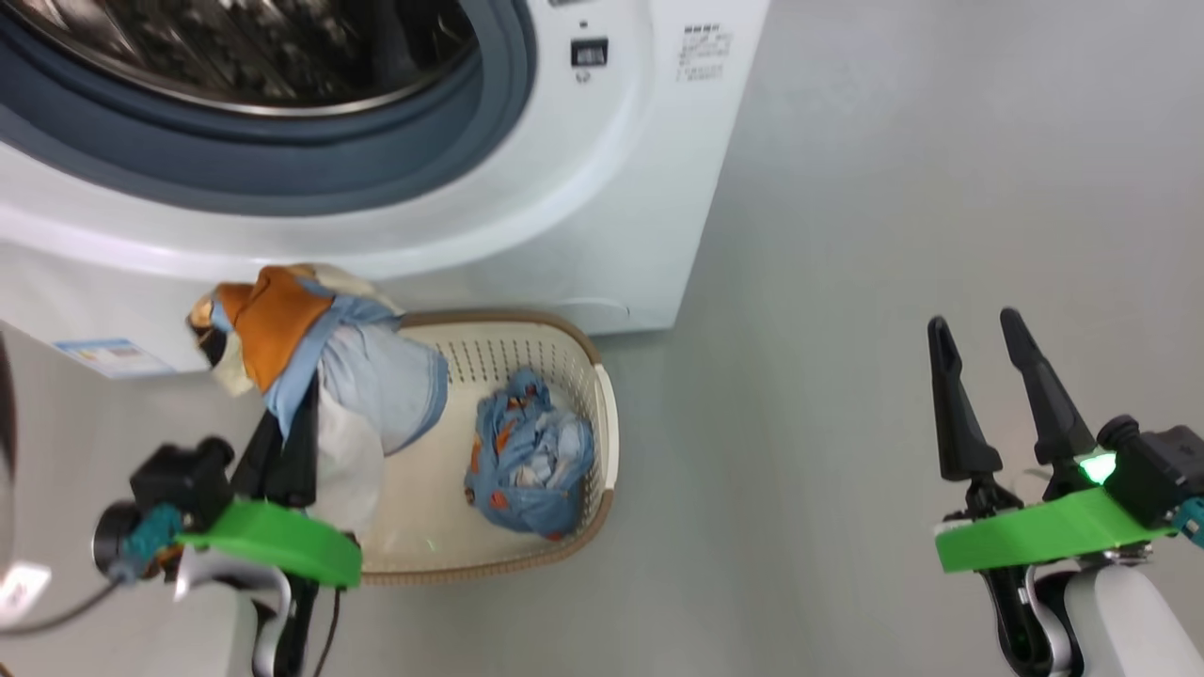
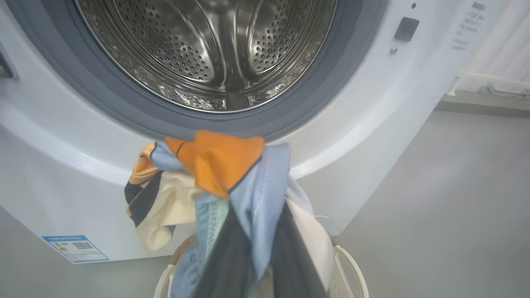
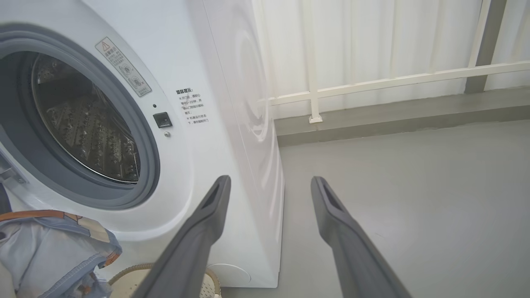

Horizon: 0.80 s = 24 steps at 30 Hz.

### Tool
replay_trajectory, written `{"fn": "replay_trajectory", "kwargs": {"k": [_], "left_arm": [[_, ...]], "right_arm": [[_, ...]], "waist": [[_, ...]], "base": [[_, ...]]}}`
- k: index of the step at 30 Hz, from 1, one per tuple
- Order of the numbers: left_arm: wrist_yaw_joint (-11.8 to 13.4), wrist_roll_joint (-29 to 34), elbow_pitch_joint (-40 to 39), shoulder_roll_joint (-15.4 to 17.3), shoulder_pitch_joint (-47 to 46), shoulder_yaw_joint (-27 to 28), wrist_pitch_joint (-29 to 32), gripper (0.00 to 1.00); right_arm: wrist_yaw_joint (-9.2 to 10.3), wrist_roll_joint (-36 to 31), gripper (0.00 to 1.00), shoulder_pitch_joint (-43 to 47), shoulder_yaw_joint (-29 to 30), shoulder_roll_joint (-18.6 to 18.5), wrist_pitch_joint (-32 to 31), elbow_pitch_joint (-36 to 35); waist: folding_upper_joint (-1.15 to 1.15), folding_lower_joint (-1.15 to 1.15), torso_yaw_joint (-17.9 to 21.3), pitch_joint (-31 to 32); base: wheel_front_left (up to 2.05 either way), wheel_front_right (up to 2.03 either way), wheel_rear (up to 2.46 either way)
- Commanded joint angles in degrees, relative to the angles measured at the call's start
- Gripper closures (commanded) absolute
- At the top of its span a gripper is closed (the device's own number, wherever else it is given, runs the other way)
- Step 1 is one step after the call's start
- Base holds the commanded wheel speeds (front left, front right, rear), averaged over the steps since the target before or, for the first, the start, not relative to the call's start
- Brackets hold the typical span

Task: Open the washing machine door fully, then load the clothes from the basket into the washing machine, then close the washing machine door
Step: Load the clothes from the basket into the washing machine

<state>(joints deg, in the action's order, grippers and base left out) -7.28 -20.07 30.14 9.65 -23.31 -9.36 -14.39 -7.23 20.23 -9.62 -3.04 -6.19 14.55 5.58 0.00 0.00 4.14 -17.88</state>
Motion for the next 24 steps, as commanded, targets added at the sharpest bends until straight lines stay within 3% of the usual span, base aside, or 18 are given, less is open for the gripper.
{"fn": "replay_trajectory", "kwargs": {"k": [1,13,24], "left_arm": [[-0.14,1.6,-3.17,0.95,1.62,2.6,-0.61,1.0],[-0.2,5.96,-16.0,-2.78,12.35,7.48,-0.61,1.0],[-0.2,6.72,-21.13,-4.39,15.48,9.06,-0.61,1.0]], "right_arm": [[-0.25,0.48,0.0,1.04,-0.89,-1.01,0.45,-1.12],[-0.25,0.77,0.0,4.48,0.09,-2.05,0.45,-1.07],[-0.25,0.63,0.0,5.05,0.89,-2.15,0.45,-1.61]], "waist": [[0.0,0.0,-0.81,3.08],[0.0,0.0,-2.01,6.49],[0.0,0.0,-2.23,5.09]], "base": [[0.0,0.0,0.0],[0.0,0.0,0.0],[0.0,0.0,0.0]]}}
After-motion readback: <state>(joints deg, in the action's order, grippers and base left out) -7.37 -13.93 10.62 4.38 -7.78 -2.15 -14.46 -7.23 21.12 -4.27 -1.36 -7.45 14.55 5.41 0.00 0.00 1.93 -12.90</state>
